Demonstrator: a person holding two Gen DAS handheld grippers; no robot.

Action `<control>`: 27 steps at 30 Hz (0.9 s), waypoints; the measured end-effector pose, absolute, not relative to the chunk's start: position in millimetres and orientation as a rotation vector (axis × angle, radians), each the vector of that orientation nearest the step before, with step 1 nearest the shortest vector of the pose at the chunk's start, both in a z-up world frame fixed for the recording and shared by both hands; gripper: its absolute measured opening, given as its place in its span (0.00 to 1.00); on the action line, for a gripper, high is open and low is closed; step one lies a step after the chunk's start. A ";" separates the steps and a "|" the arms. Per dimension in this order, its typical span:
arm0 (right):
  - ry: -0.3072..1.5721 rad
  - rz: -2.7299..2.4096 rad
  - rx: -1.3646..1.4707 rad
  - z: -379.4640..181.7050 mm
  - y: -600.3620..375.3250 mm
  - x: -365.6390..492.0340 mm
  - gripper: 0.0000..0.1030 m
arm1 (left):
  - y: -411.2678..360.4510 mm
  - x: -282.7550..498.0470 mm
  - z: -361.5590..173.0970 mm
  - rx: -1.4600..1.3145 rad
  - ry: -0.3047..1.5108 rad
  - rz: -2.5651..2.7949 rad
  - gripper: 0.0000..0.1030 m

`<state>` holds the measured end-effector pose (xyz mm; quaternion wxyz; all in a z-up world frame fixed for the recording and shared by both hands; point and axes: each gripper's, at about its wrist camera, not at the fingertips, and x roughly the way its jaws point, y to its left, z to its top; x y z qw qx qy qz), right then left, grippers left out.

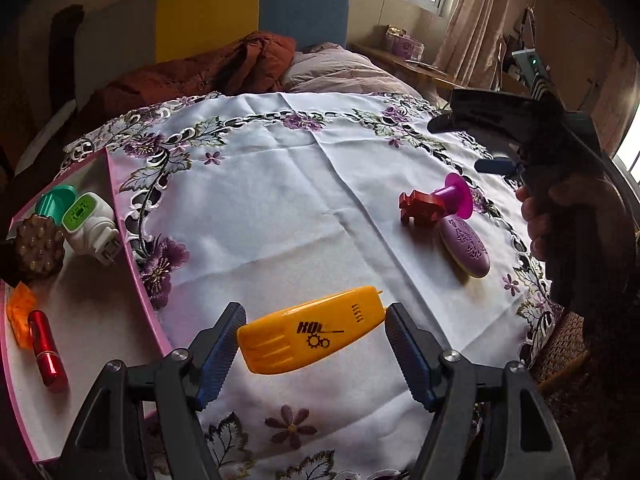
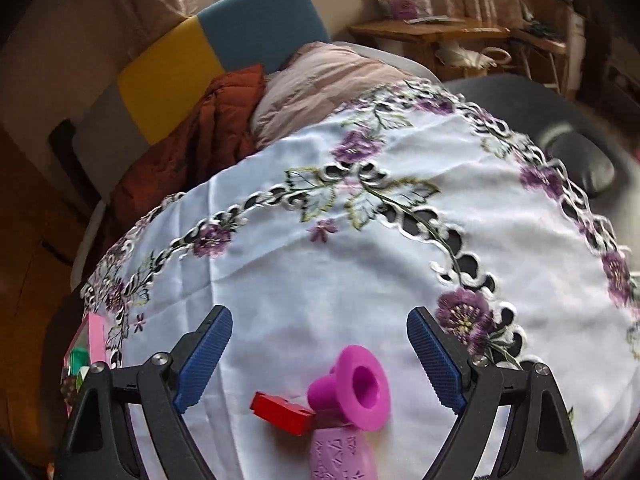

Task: Organize rigid objects
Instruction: 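Grasp the pink cup with the right tool while the left tool holds the yellow clip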

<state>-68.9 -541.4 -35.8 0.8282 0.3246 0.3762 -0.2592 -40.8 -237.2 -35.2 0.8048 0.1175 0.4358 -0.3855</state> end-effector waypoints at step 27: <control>1.041 -0.517 0.443 -71.8 -518.3 -26.3 0.45 | -201.4 -34.7 -20.5 0.136 0.905 -0.785 0.71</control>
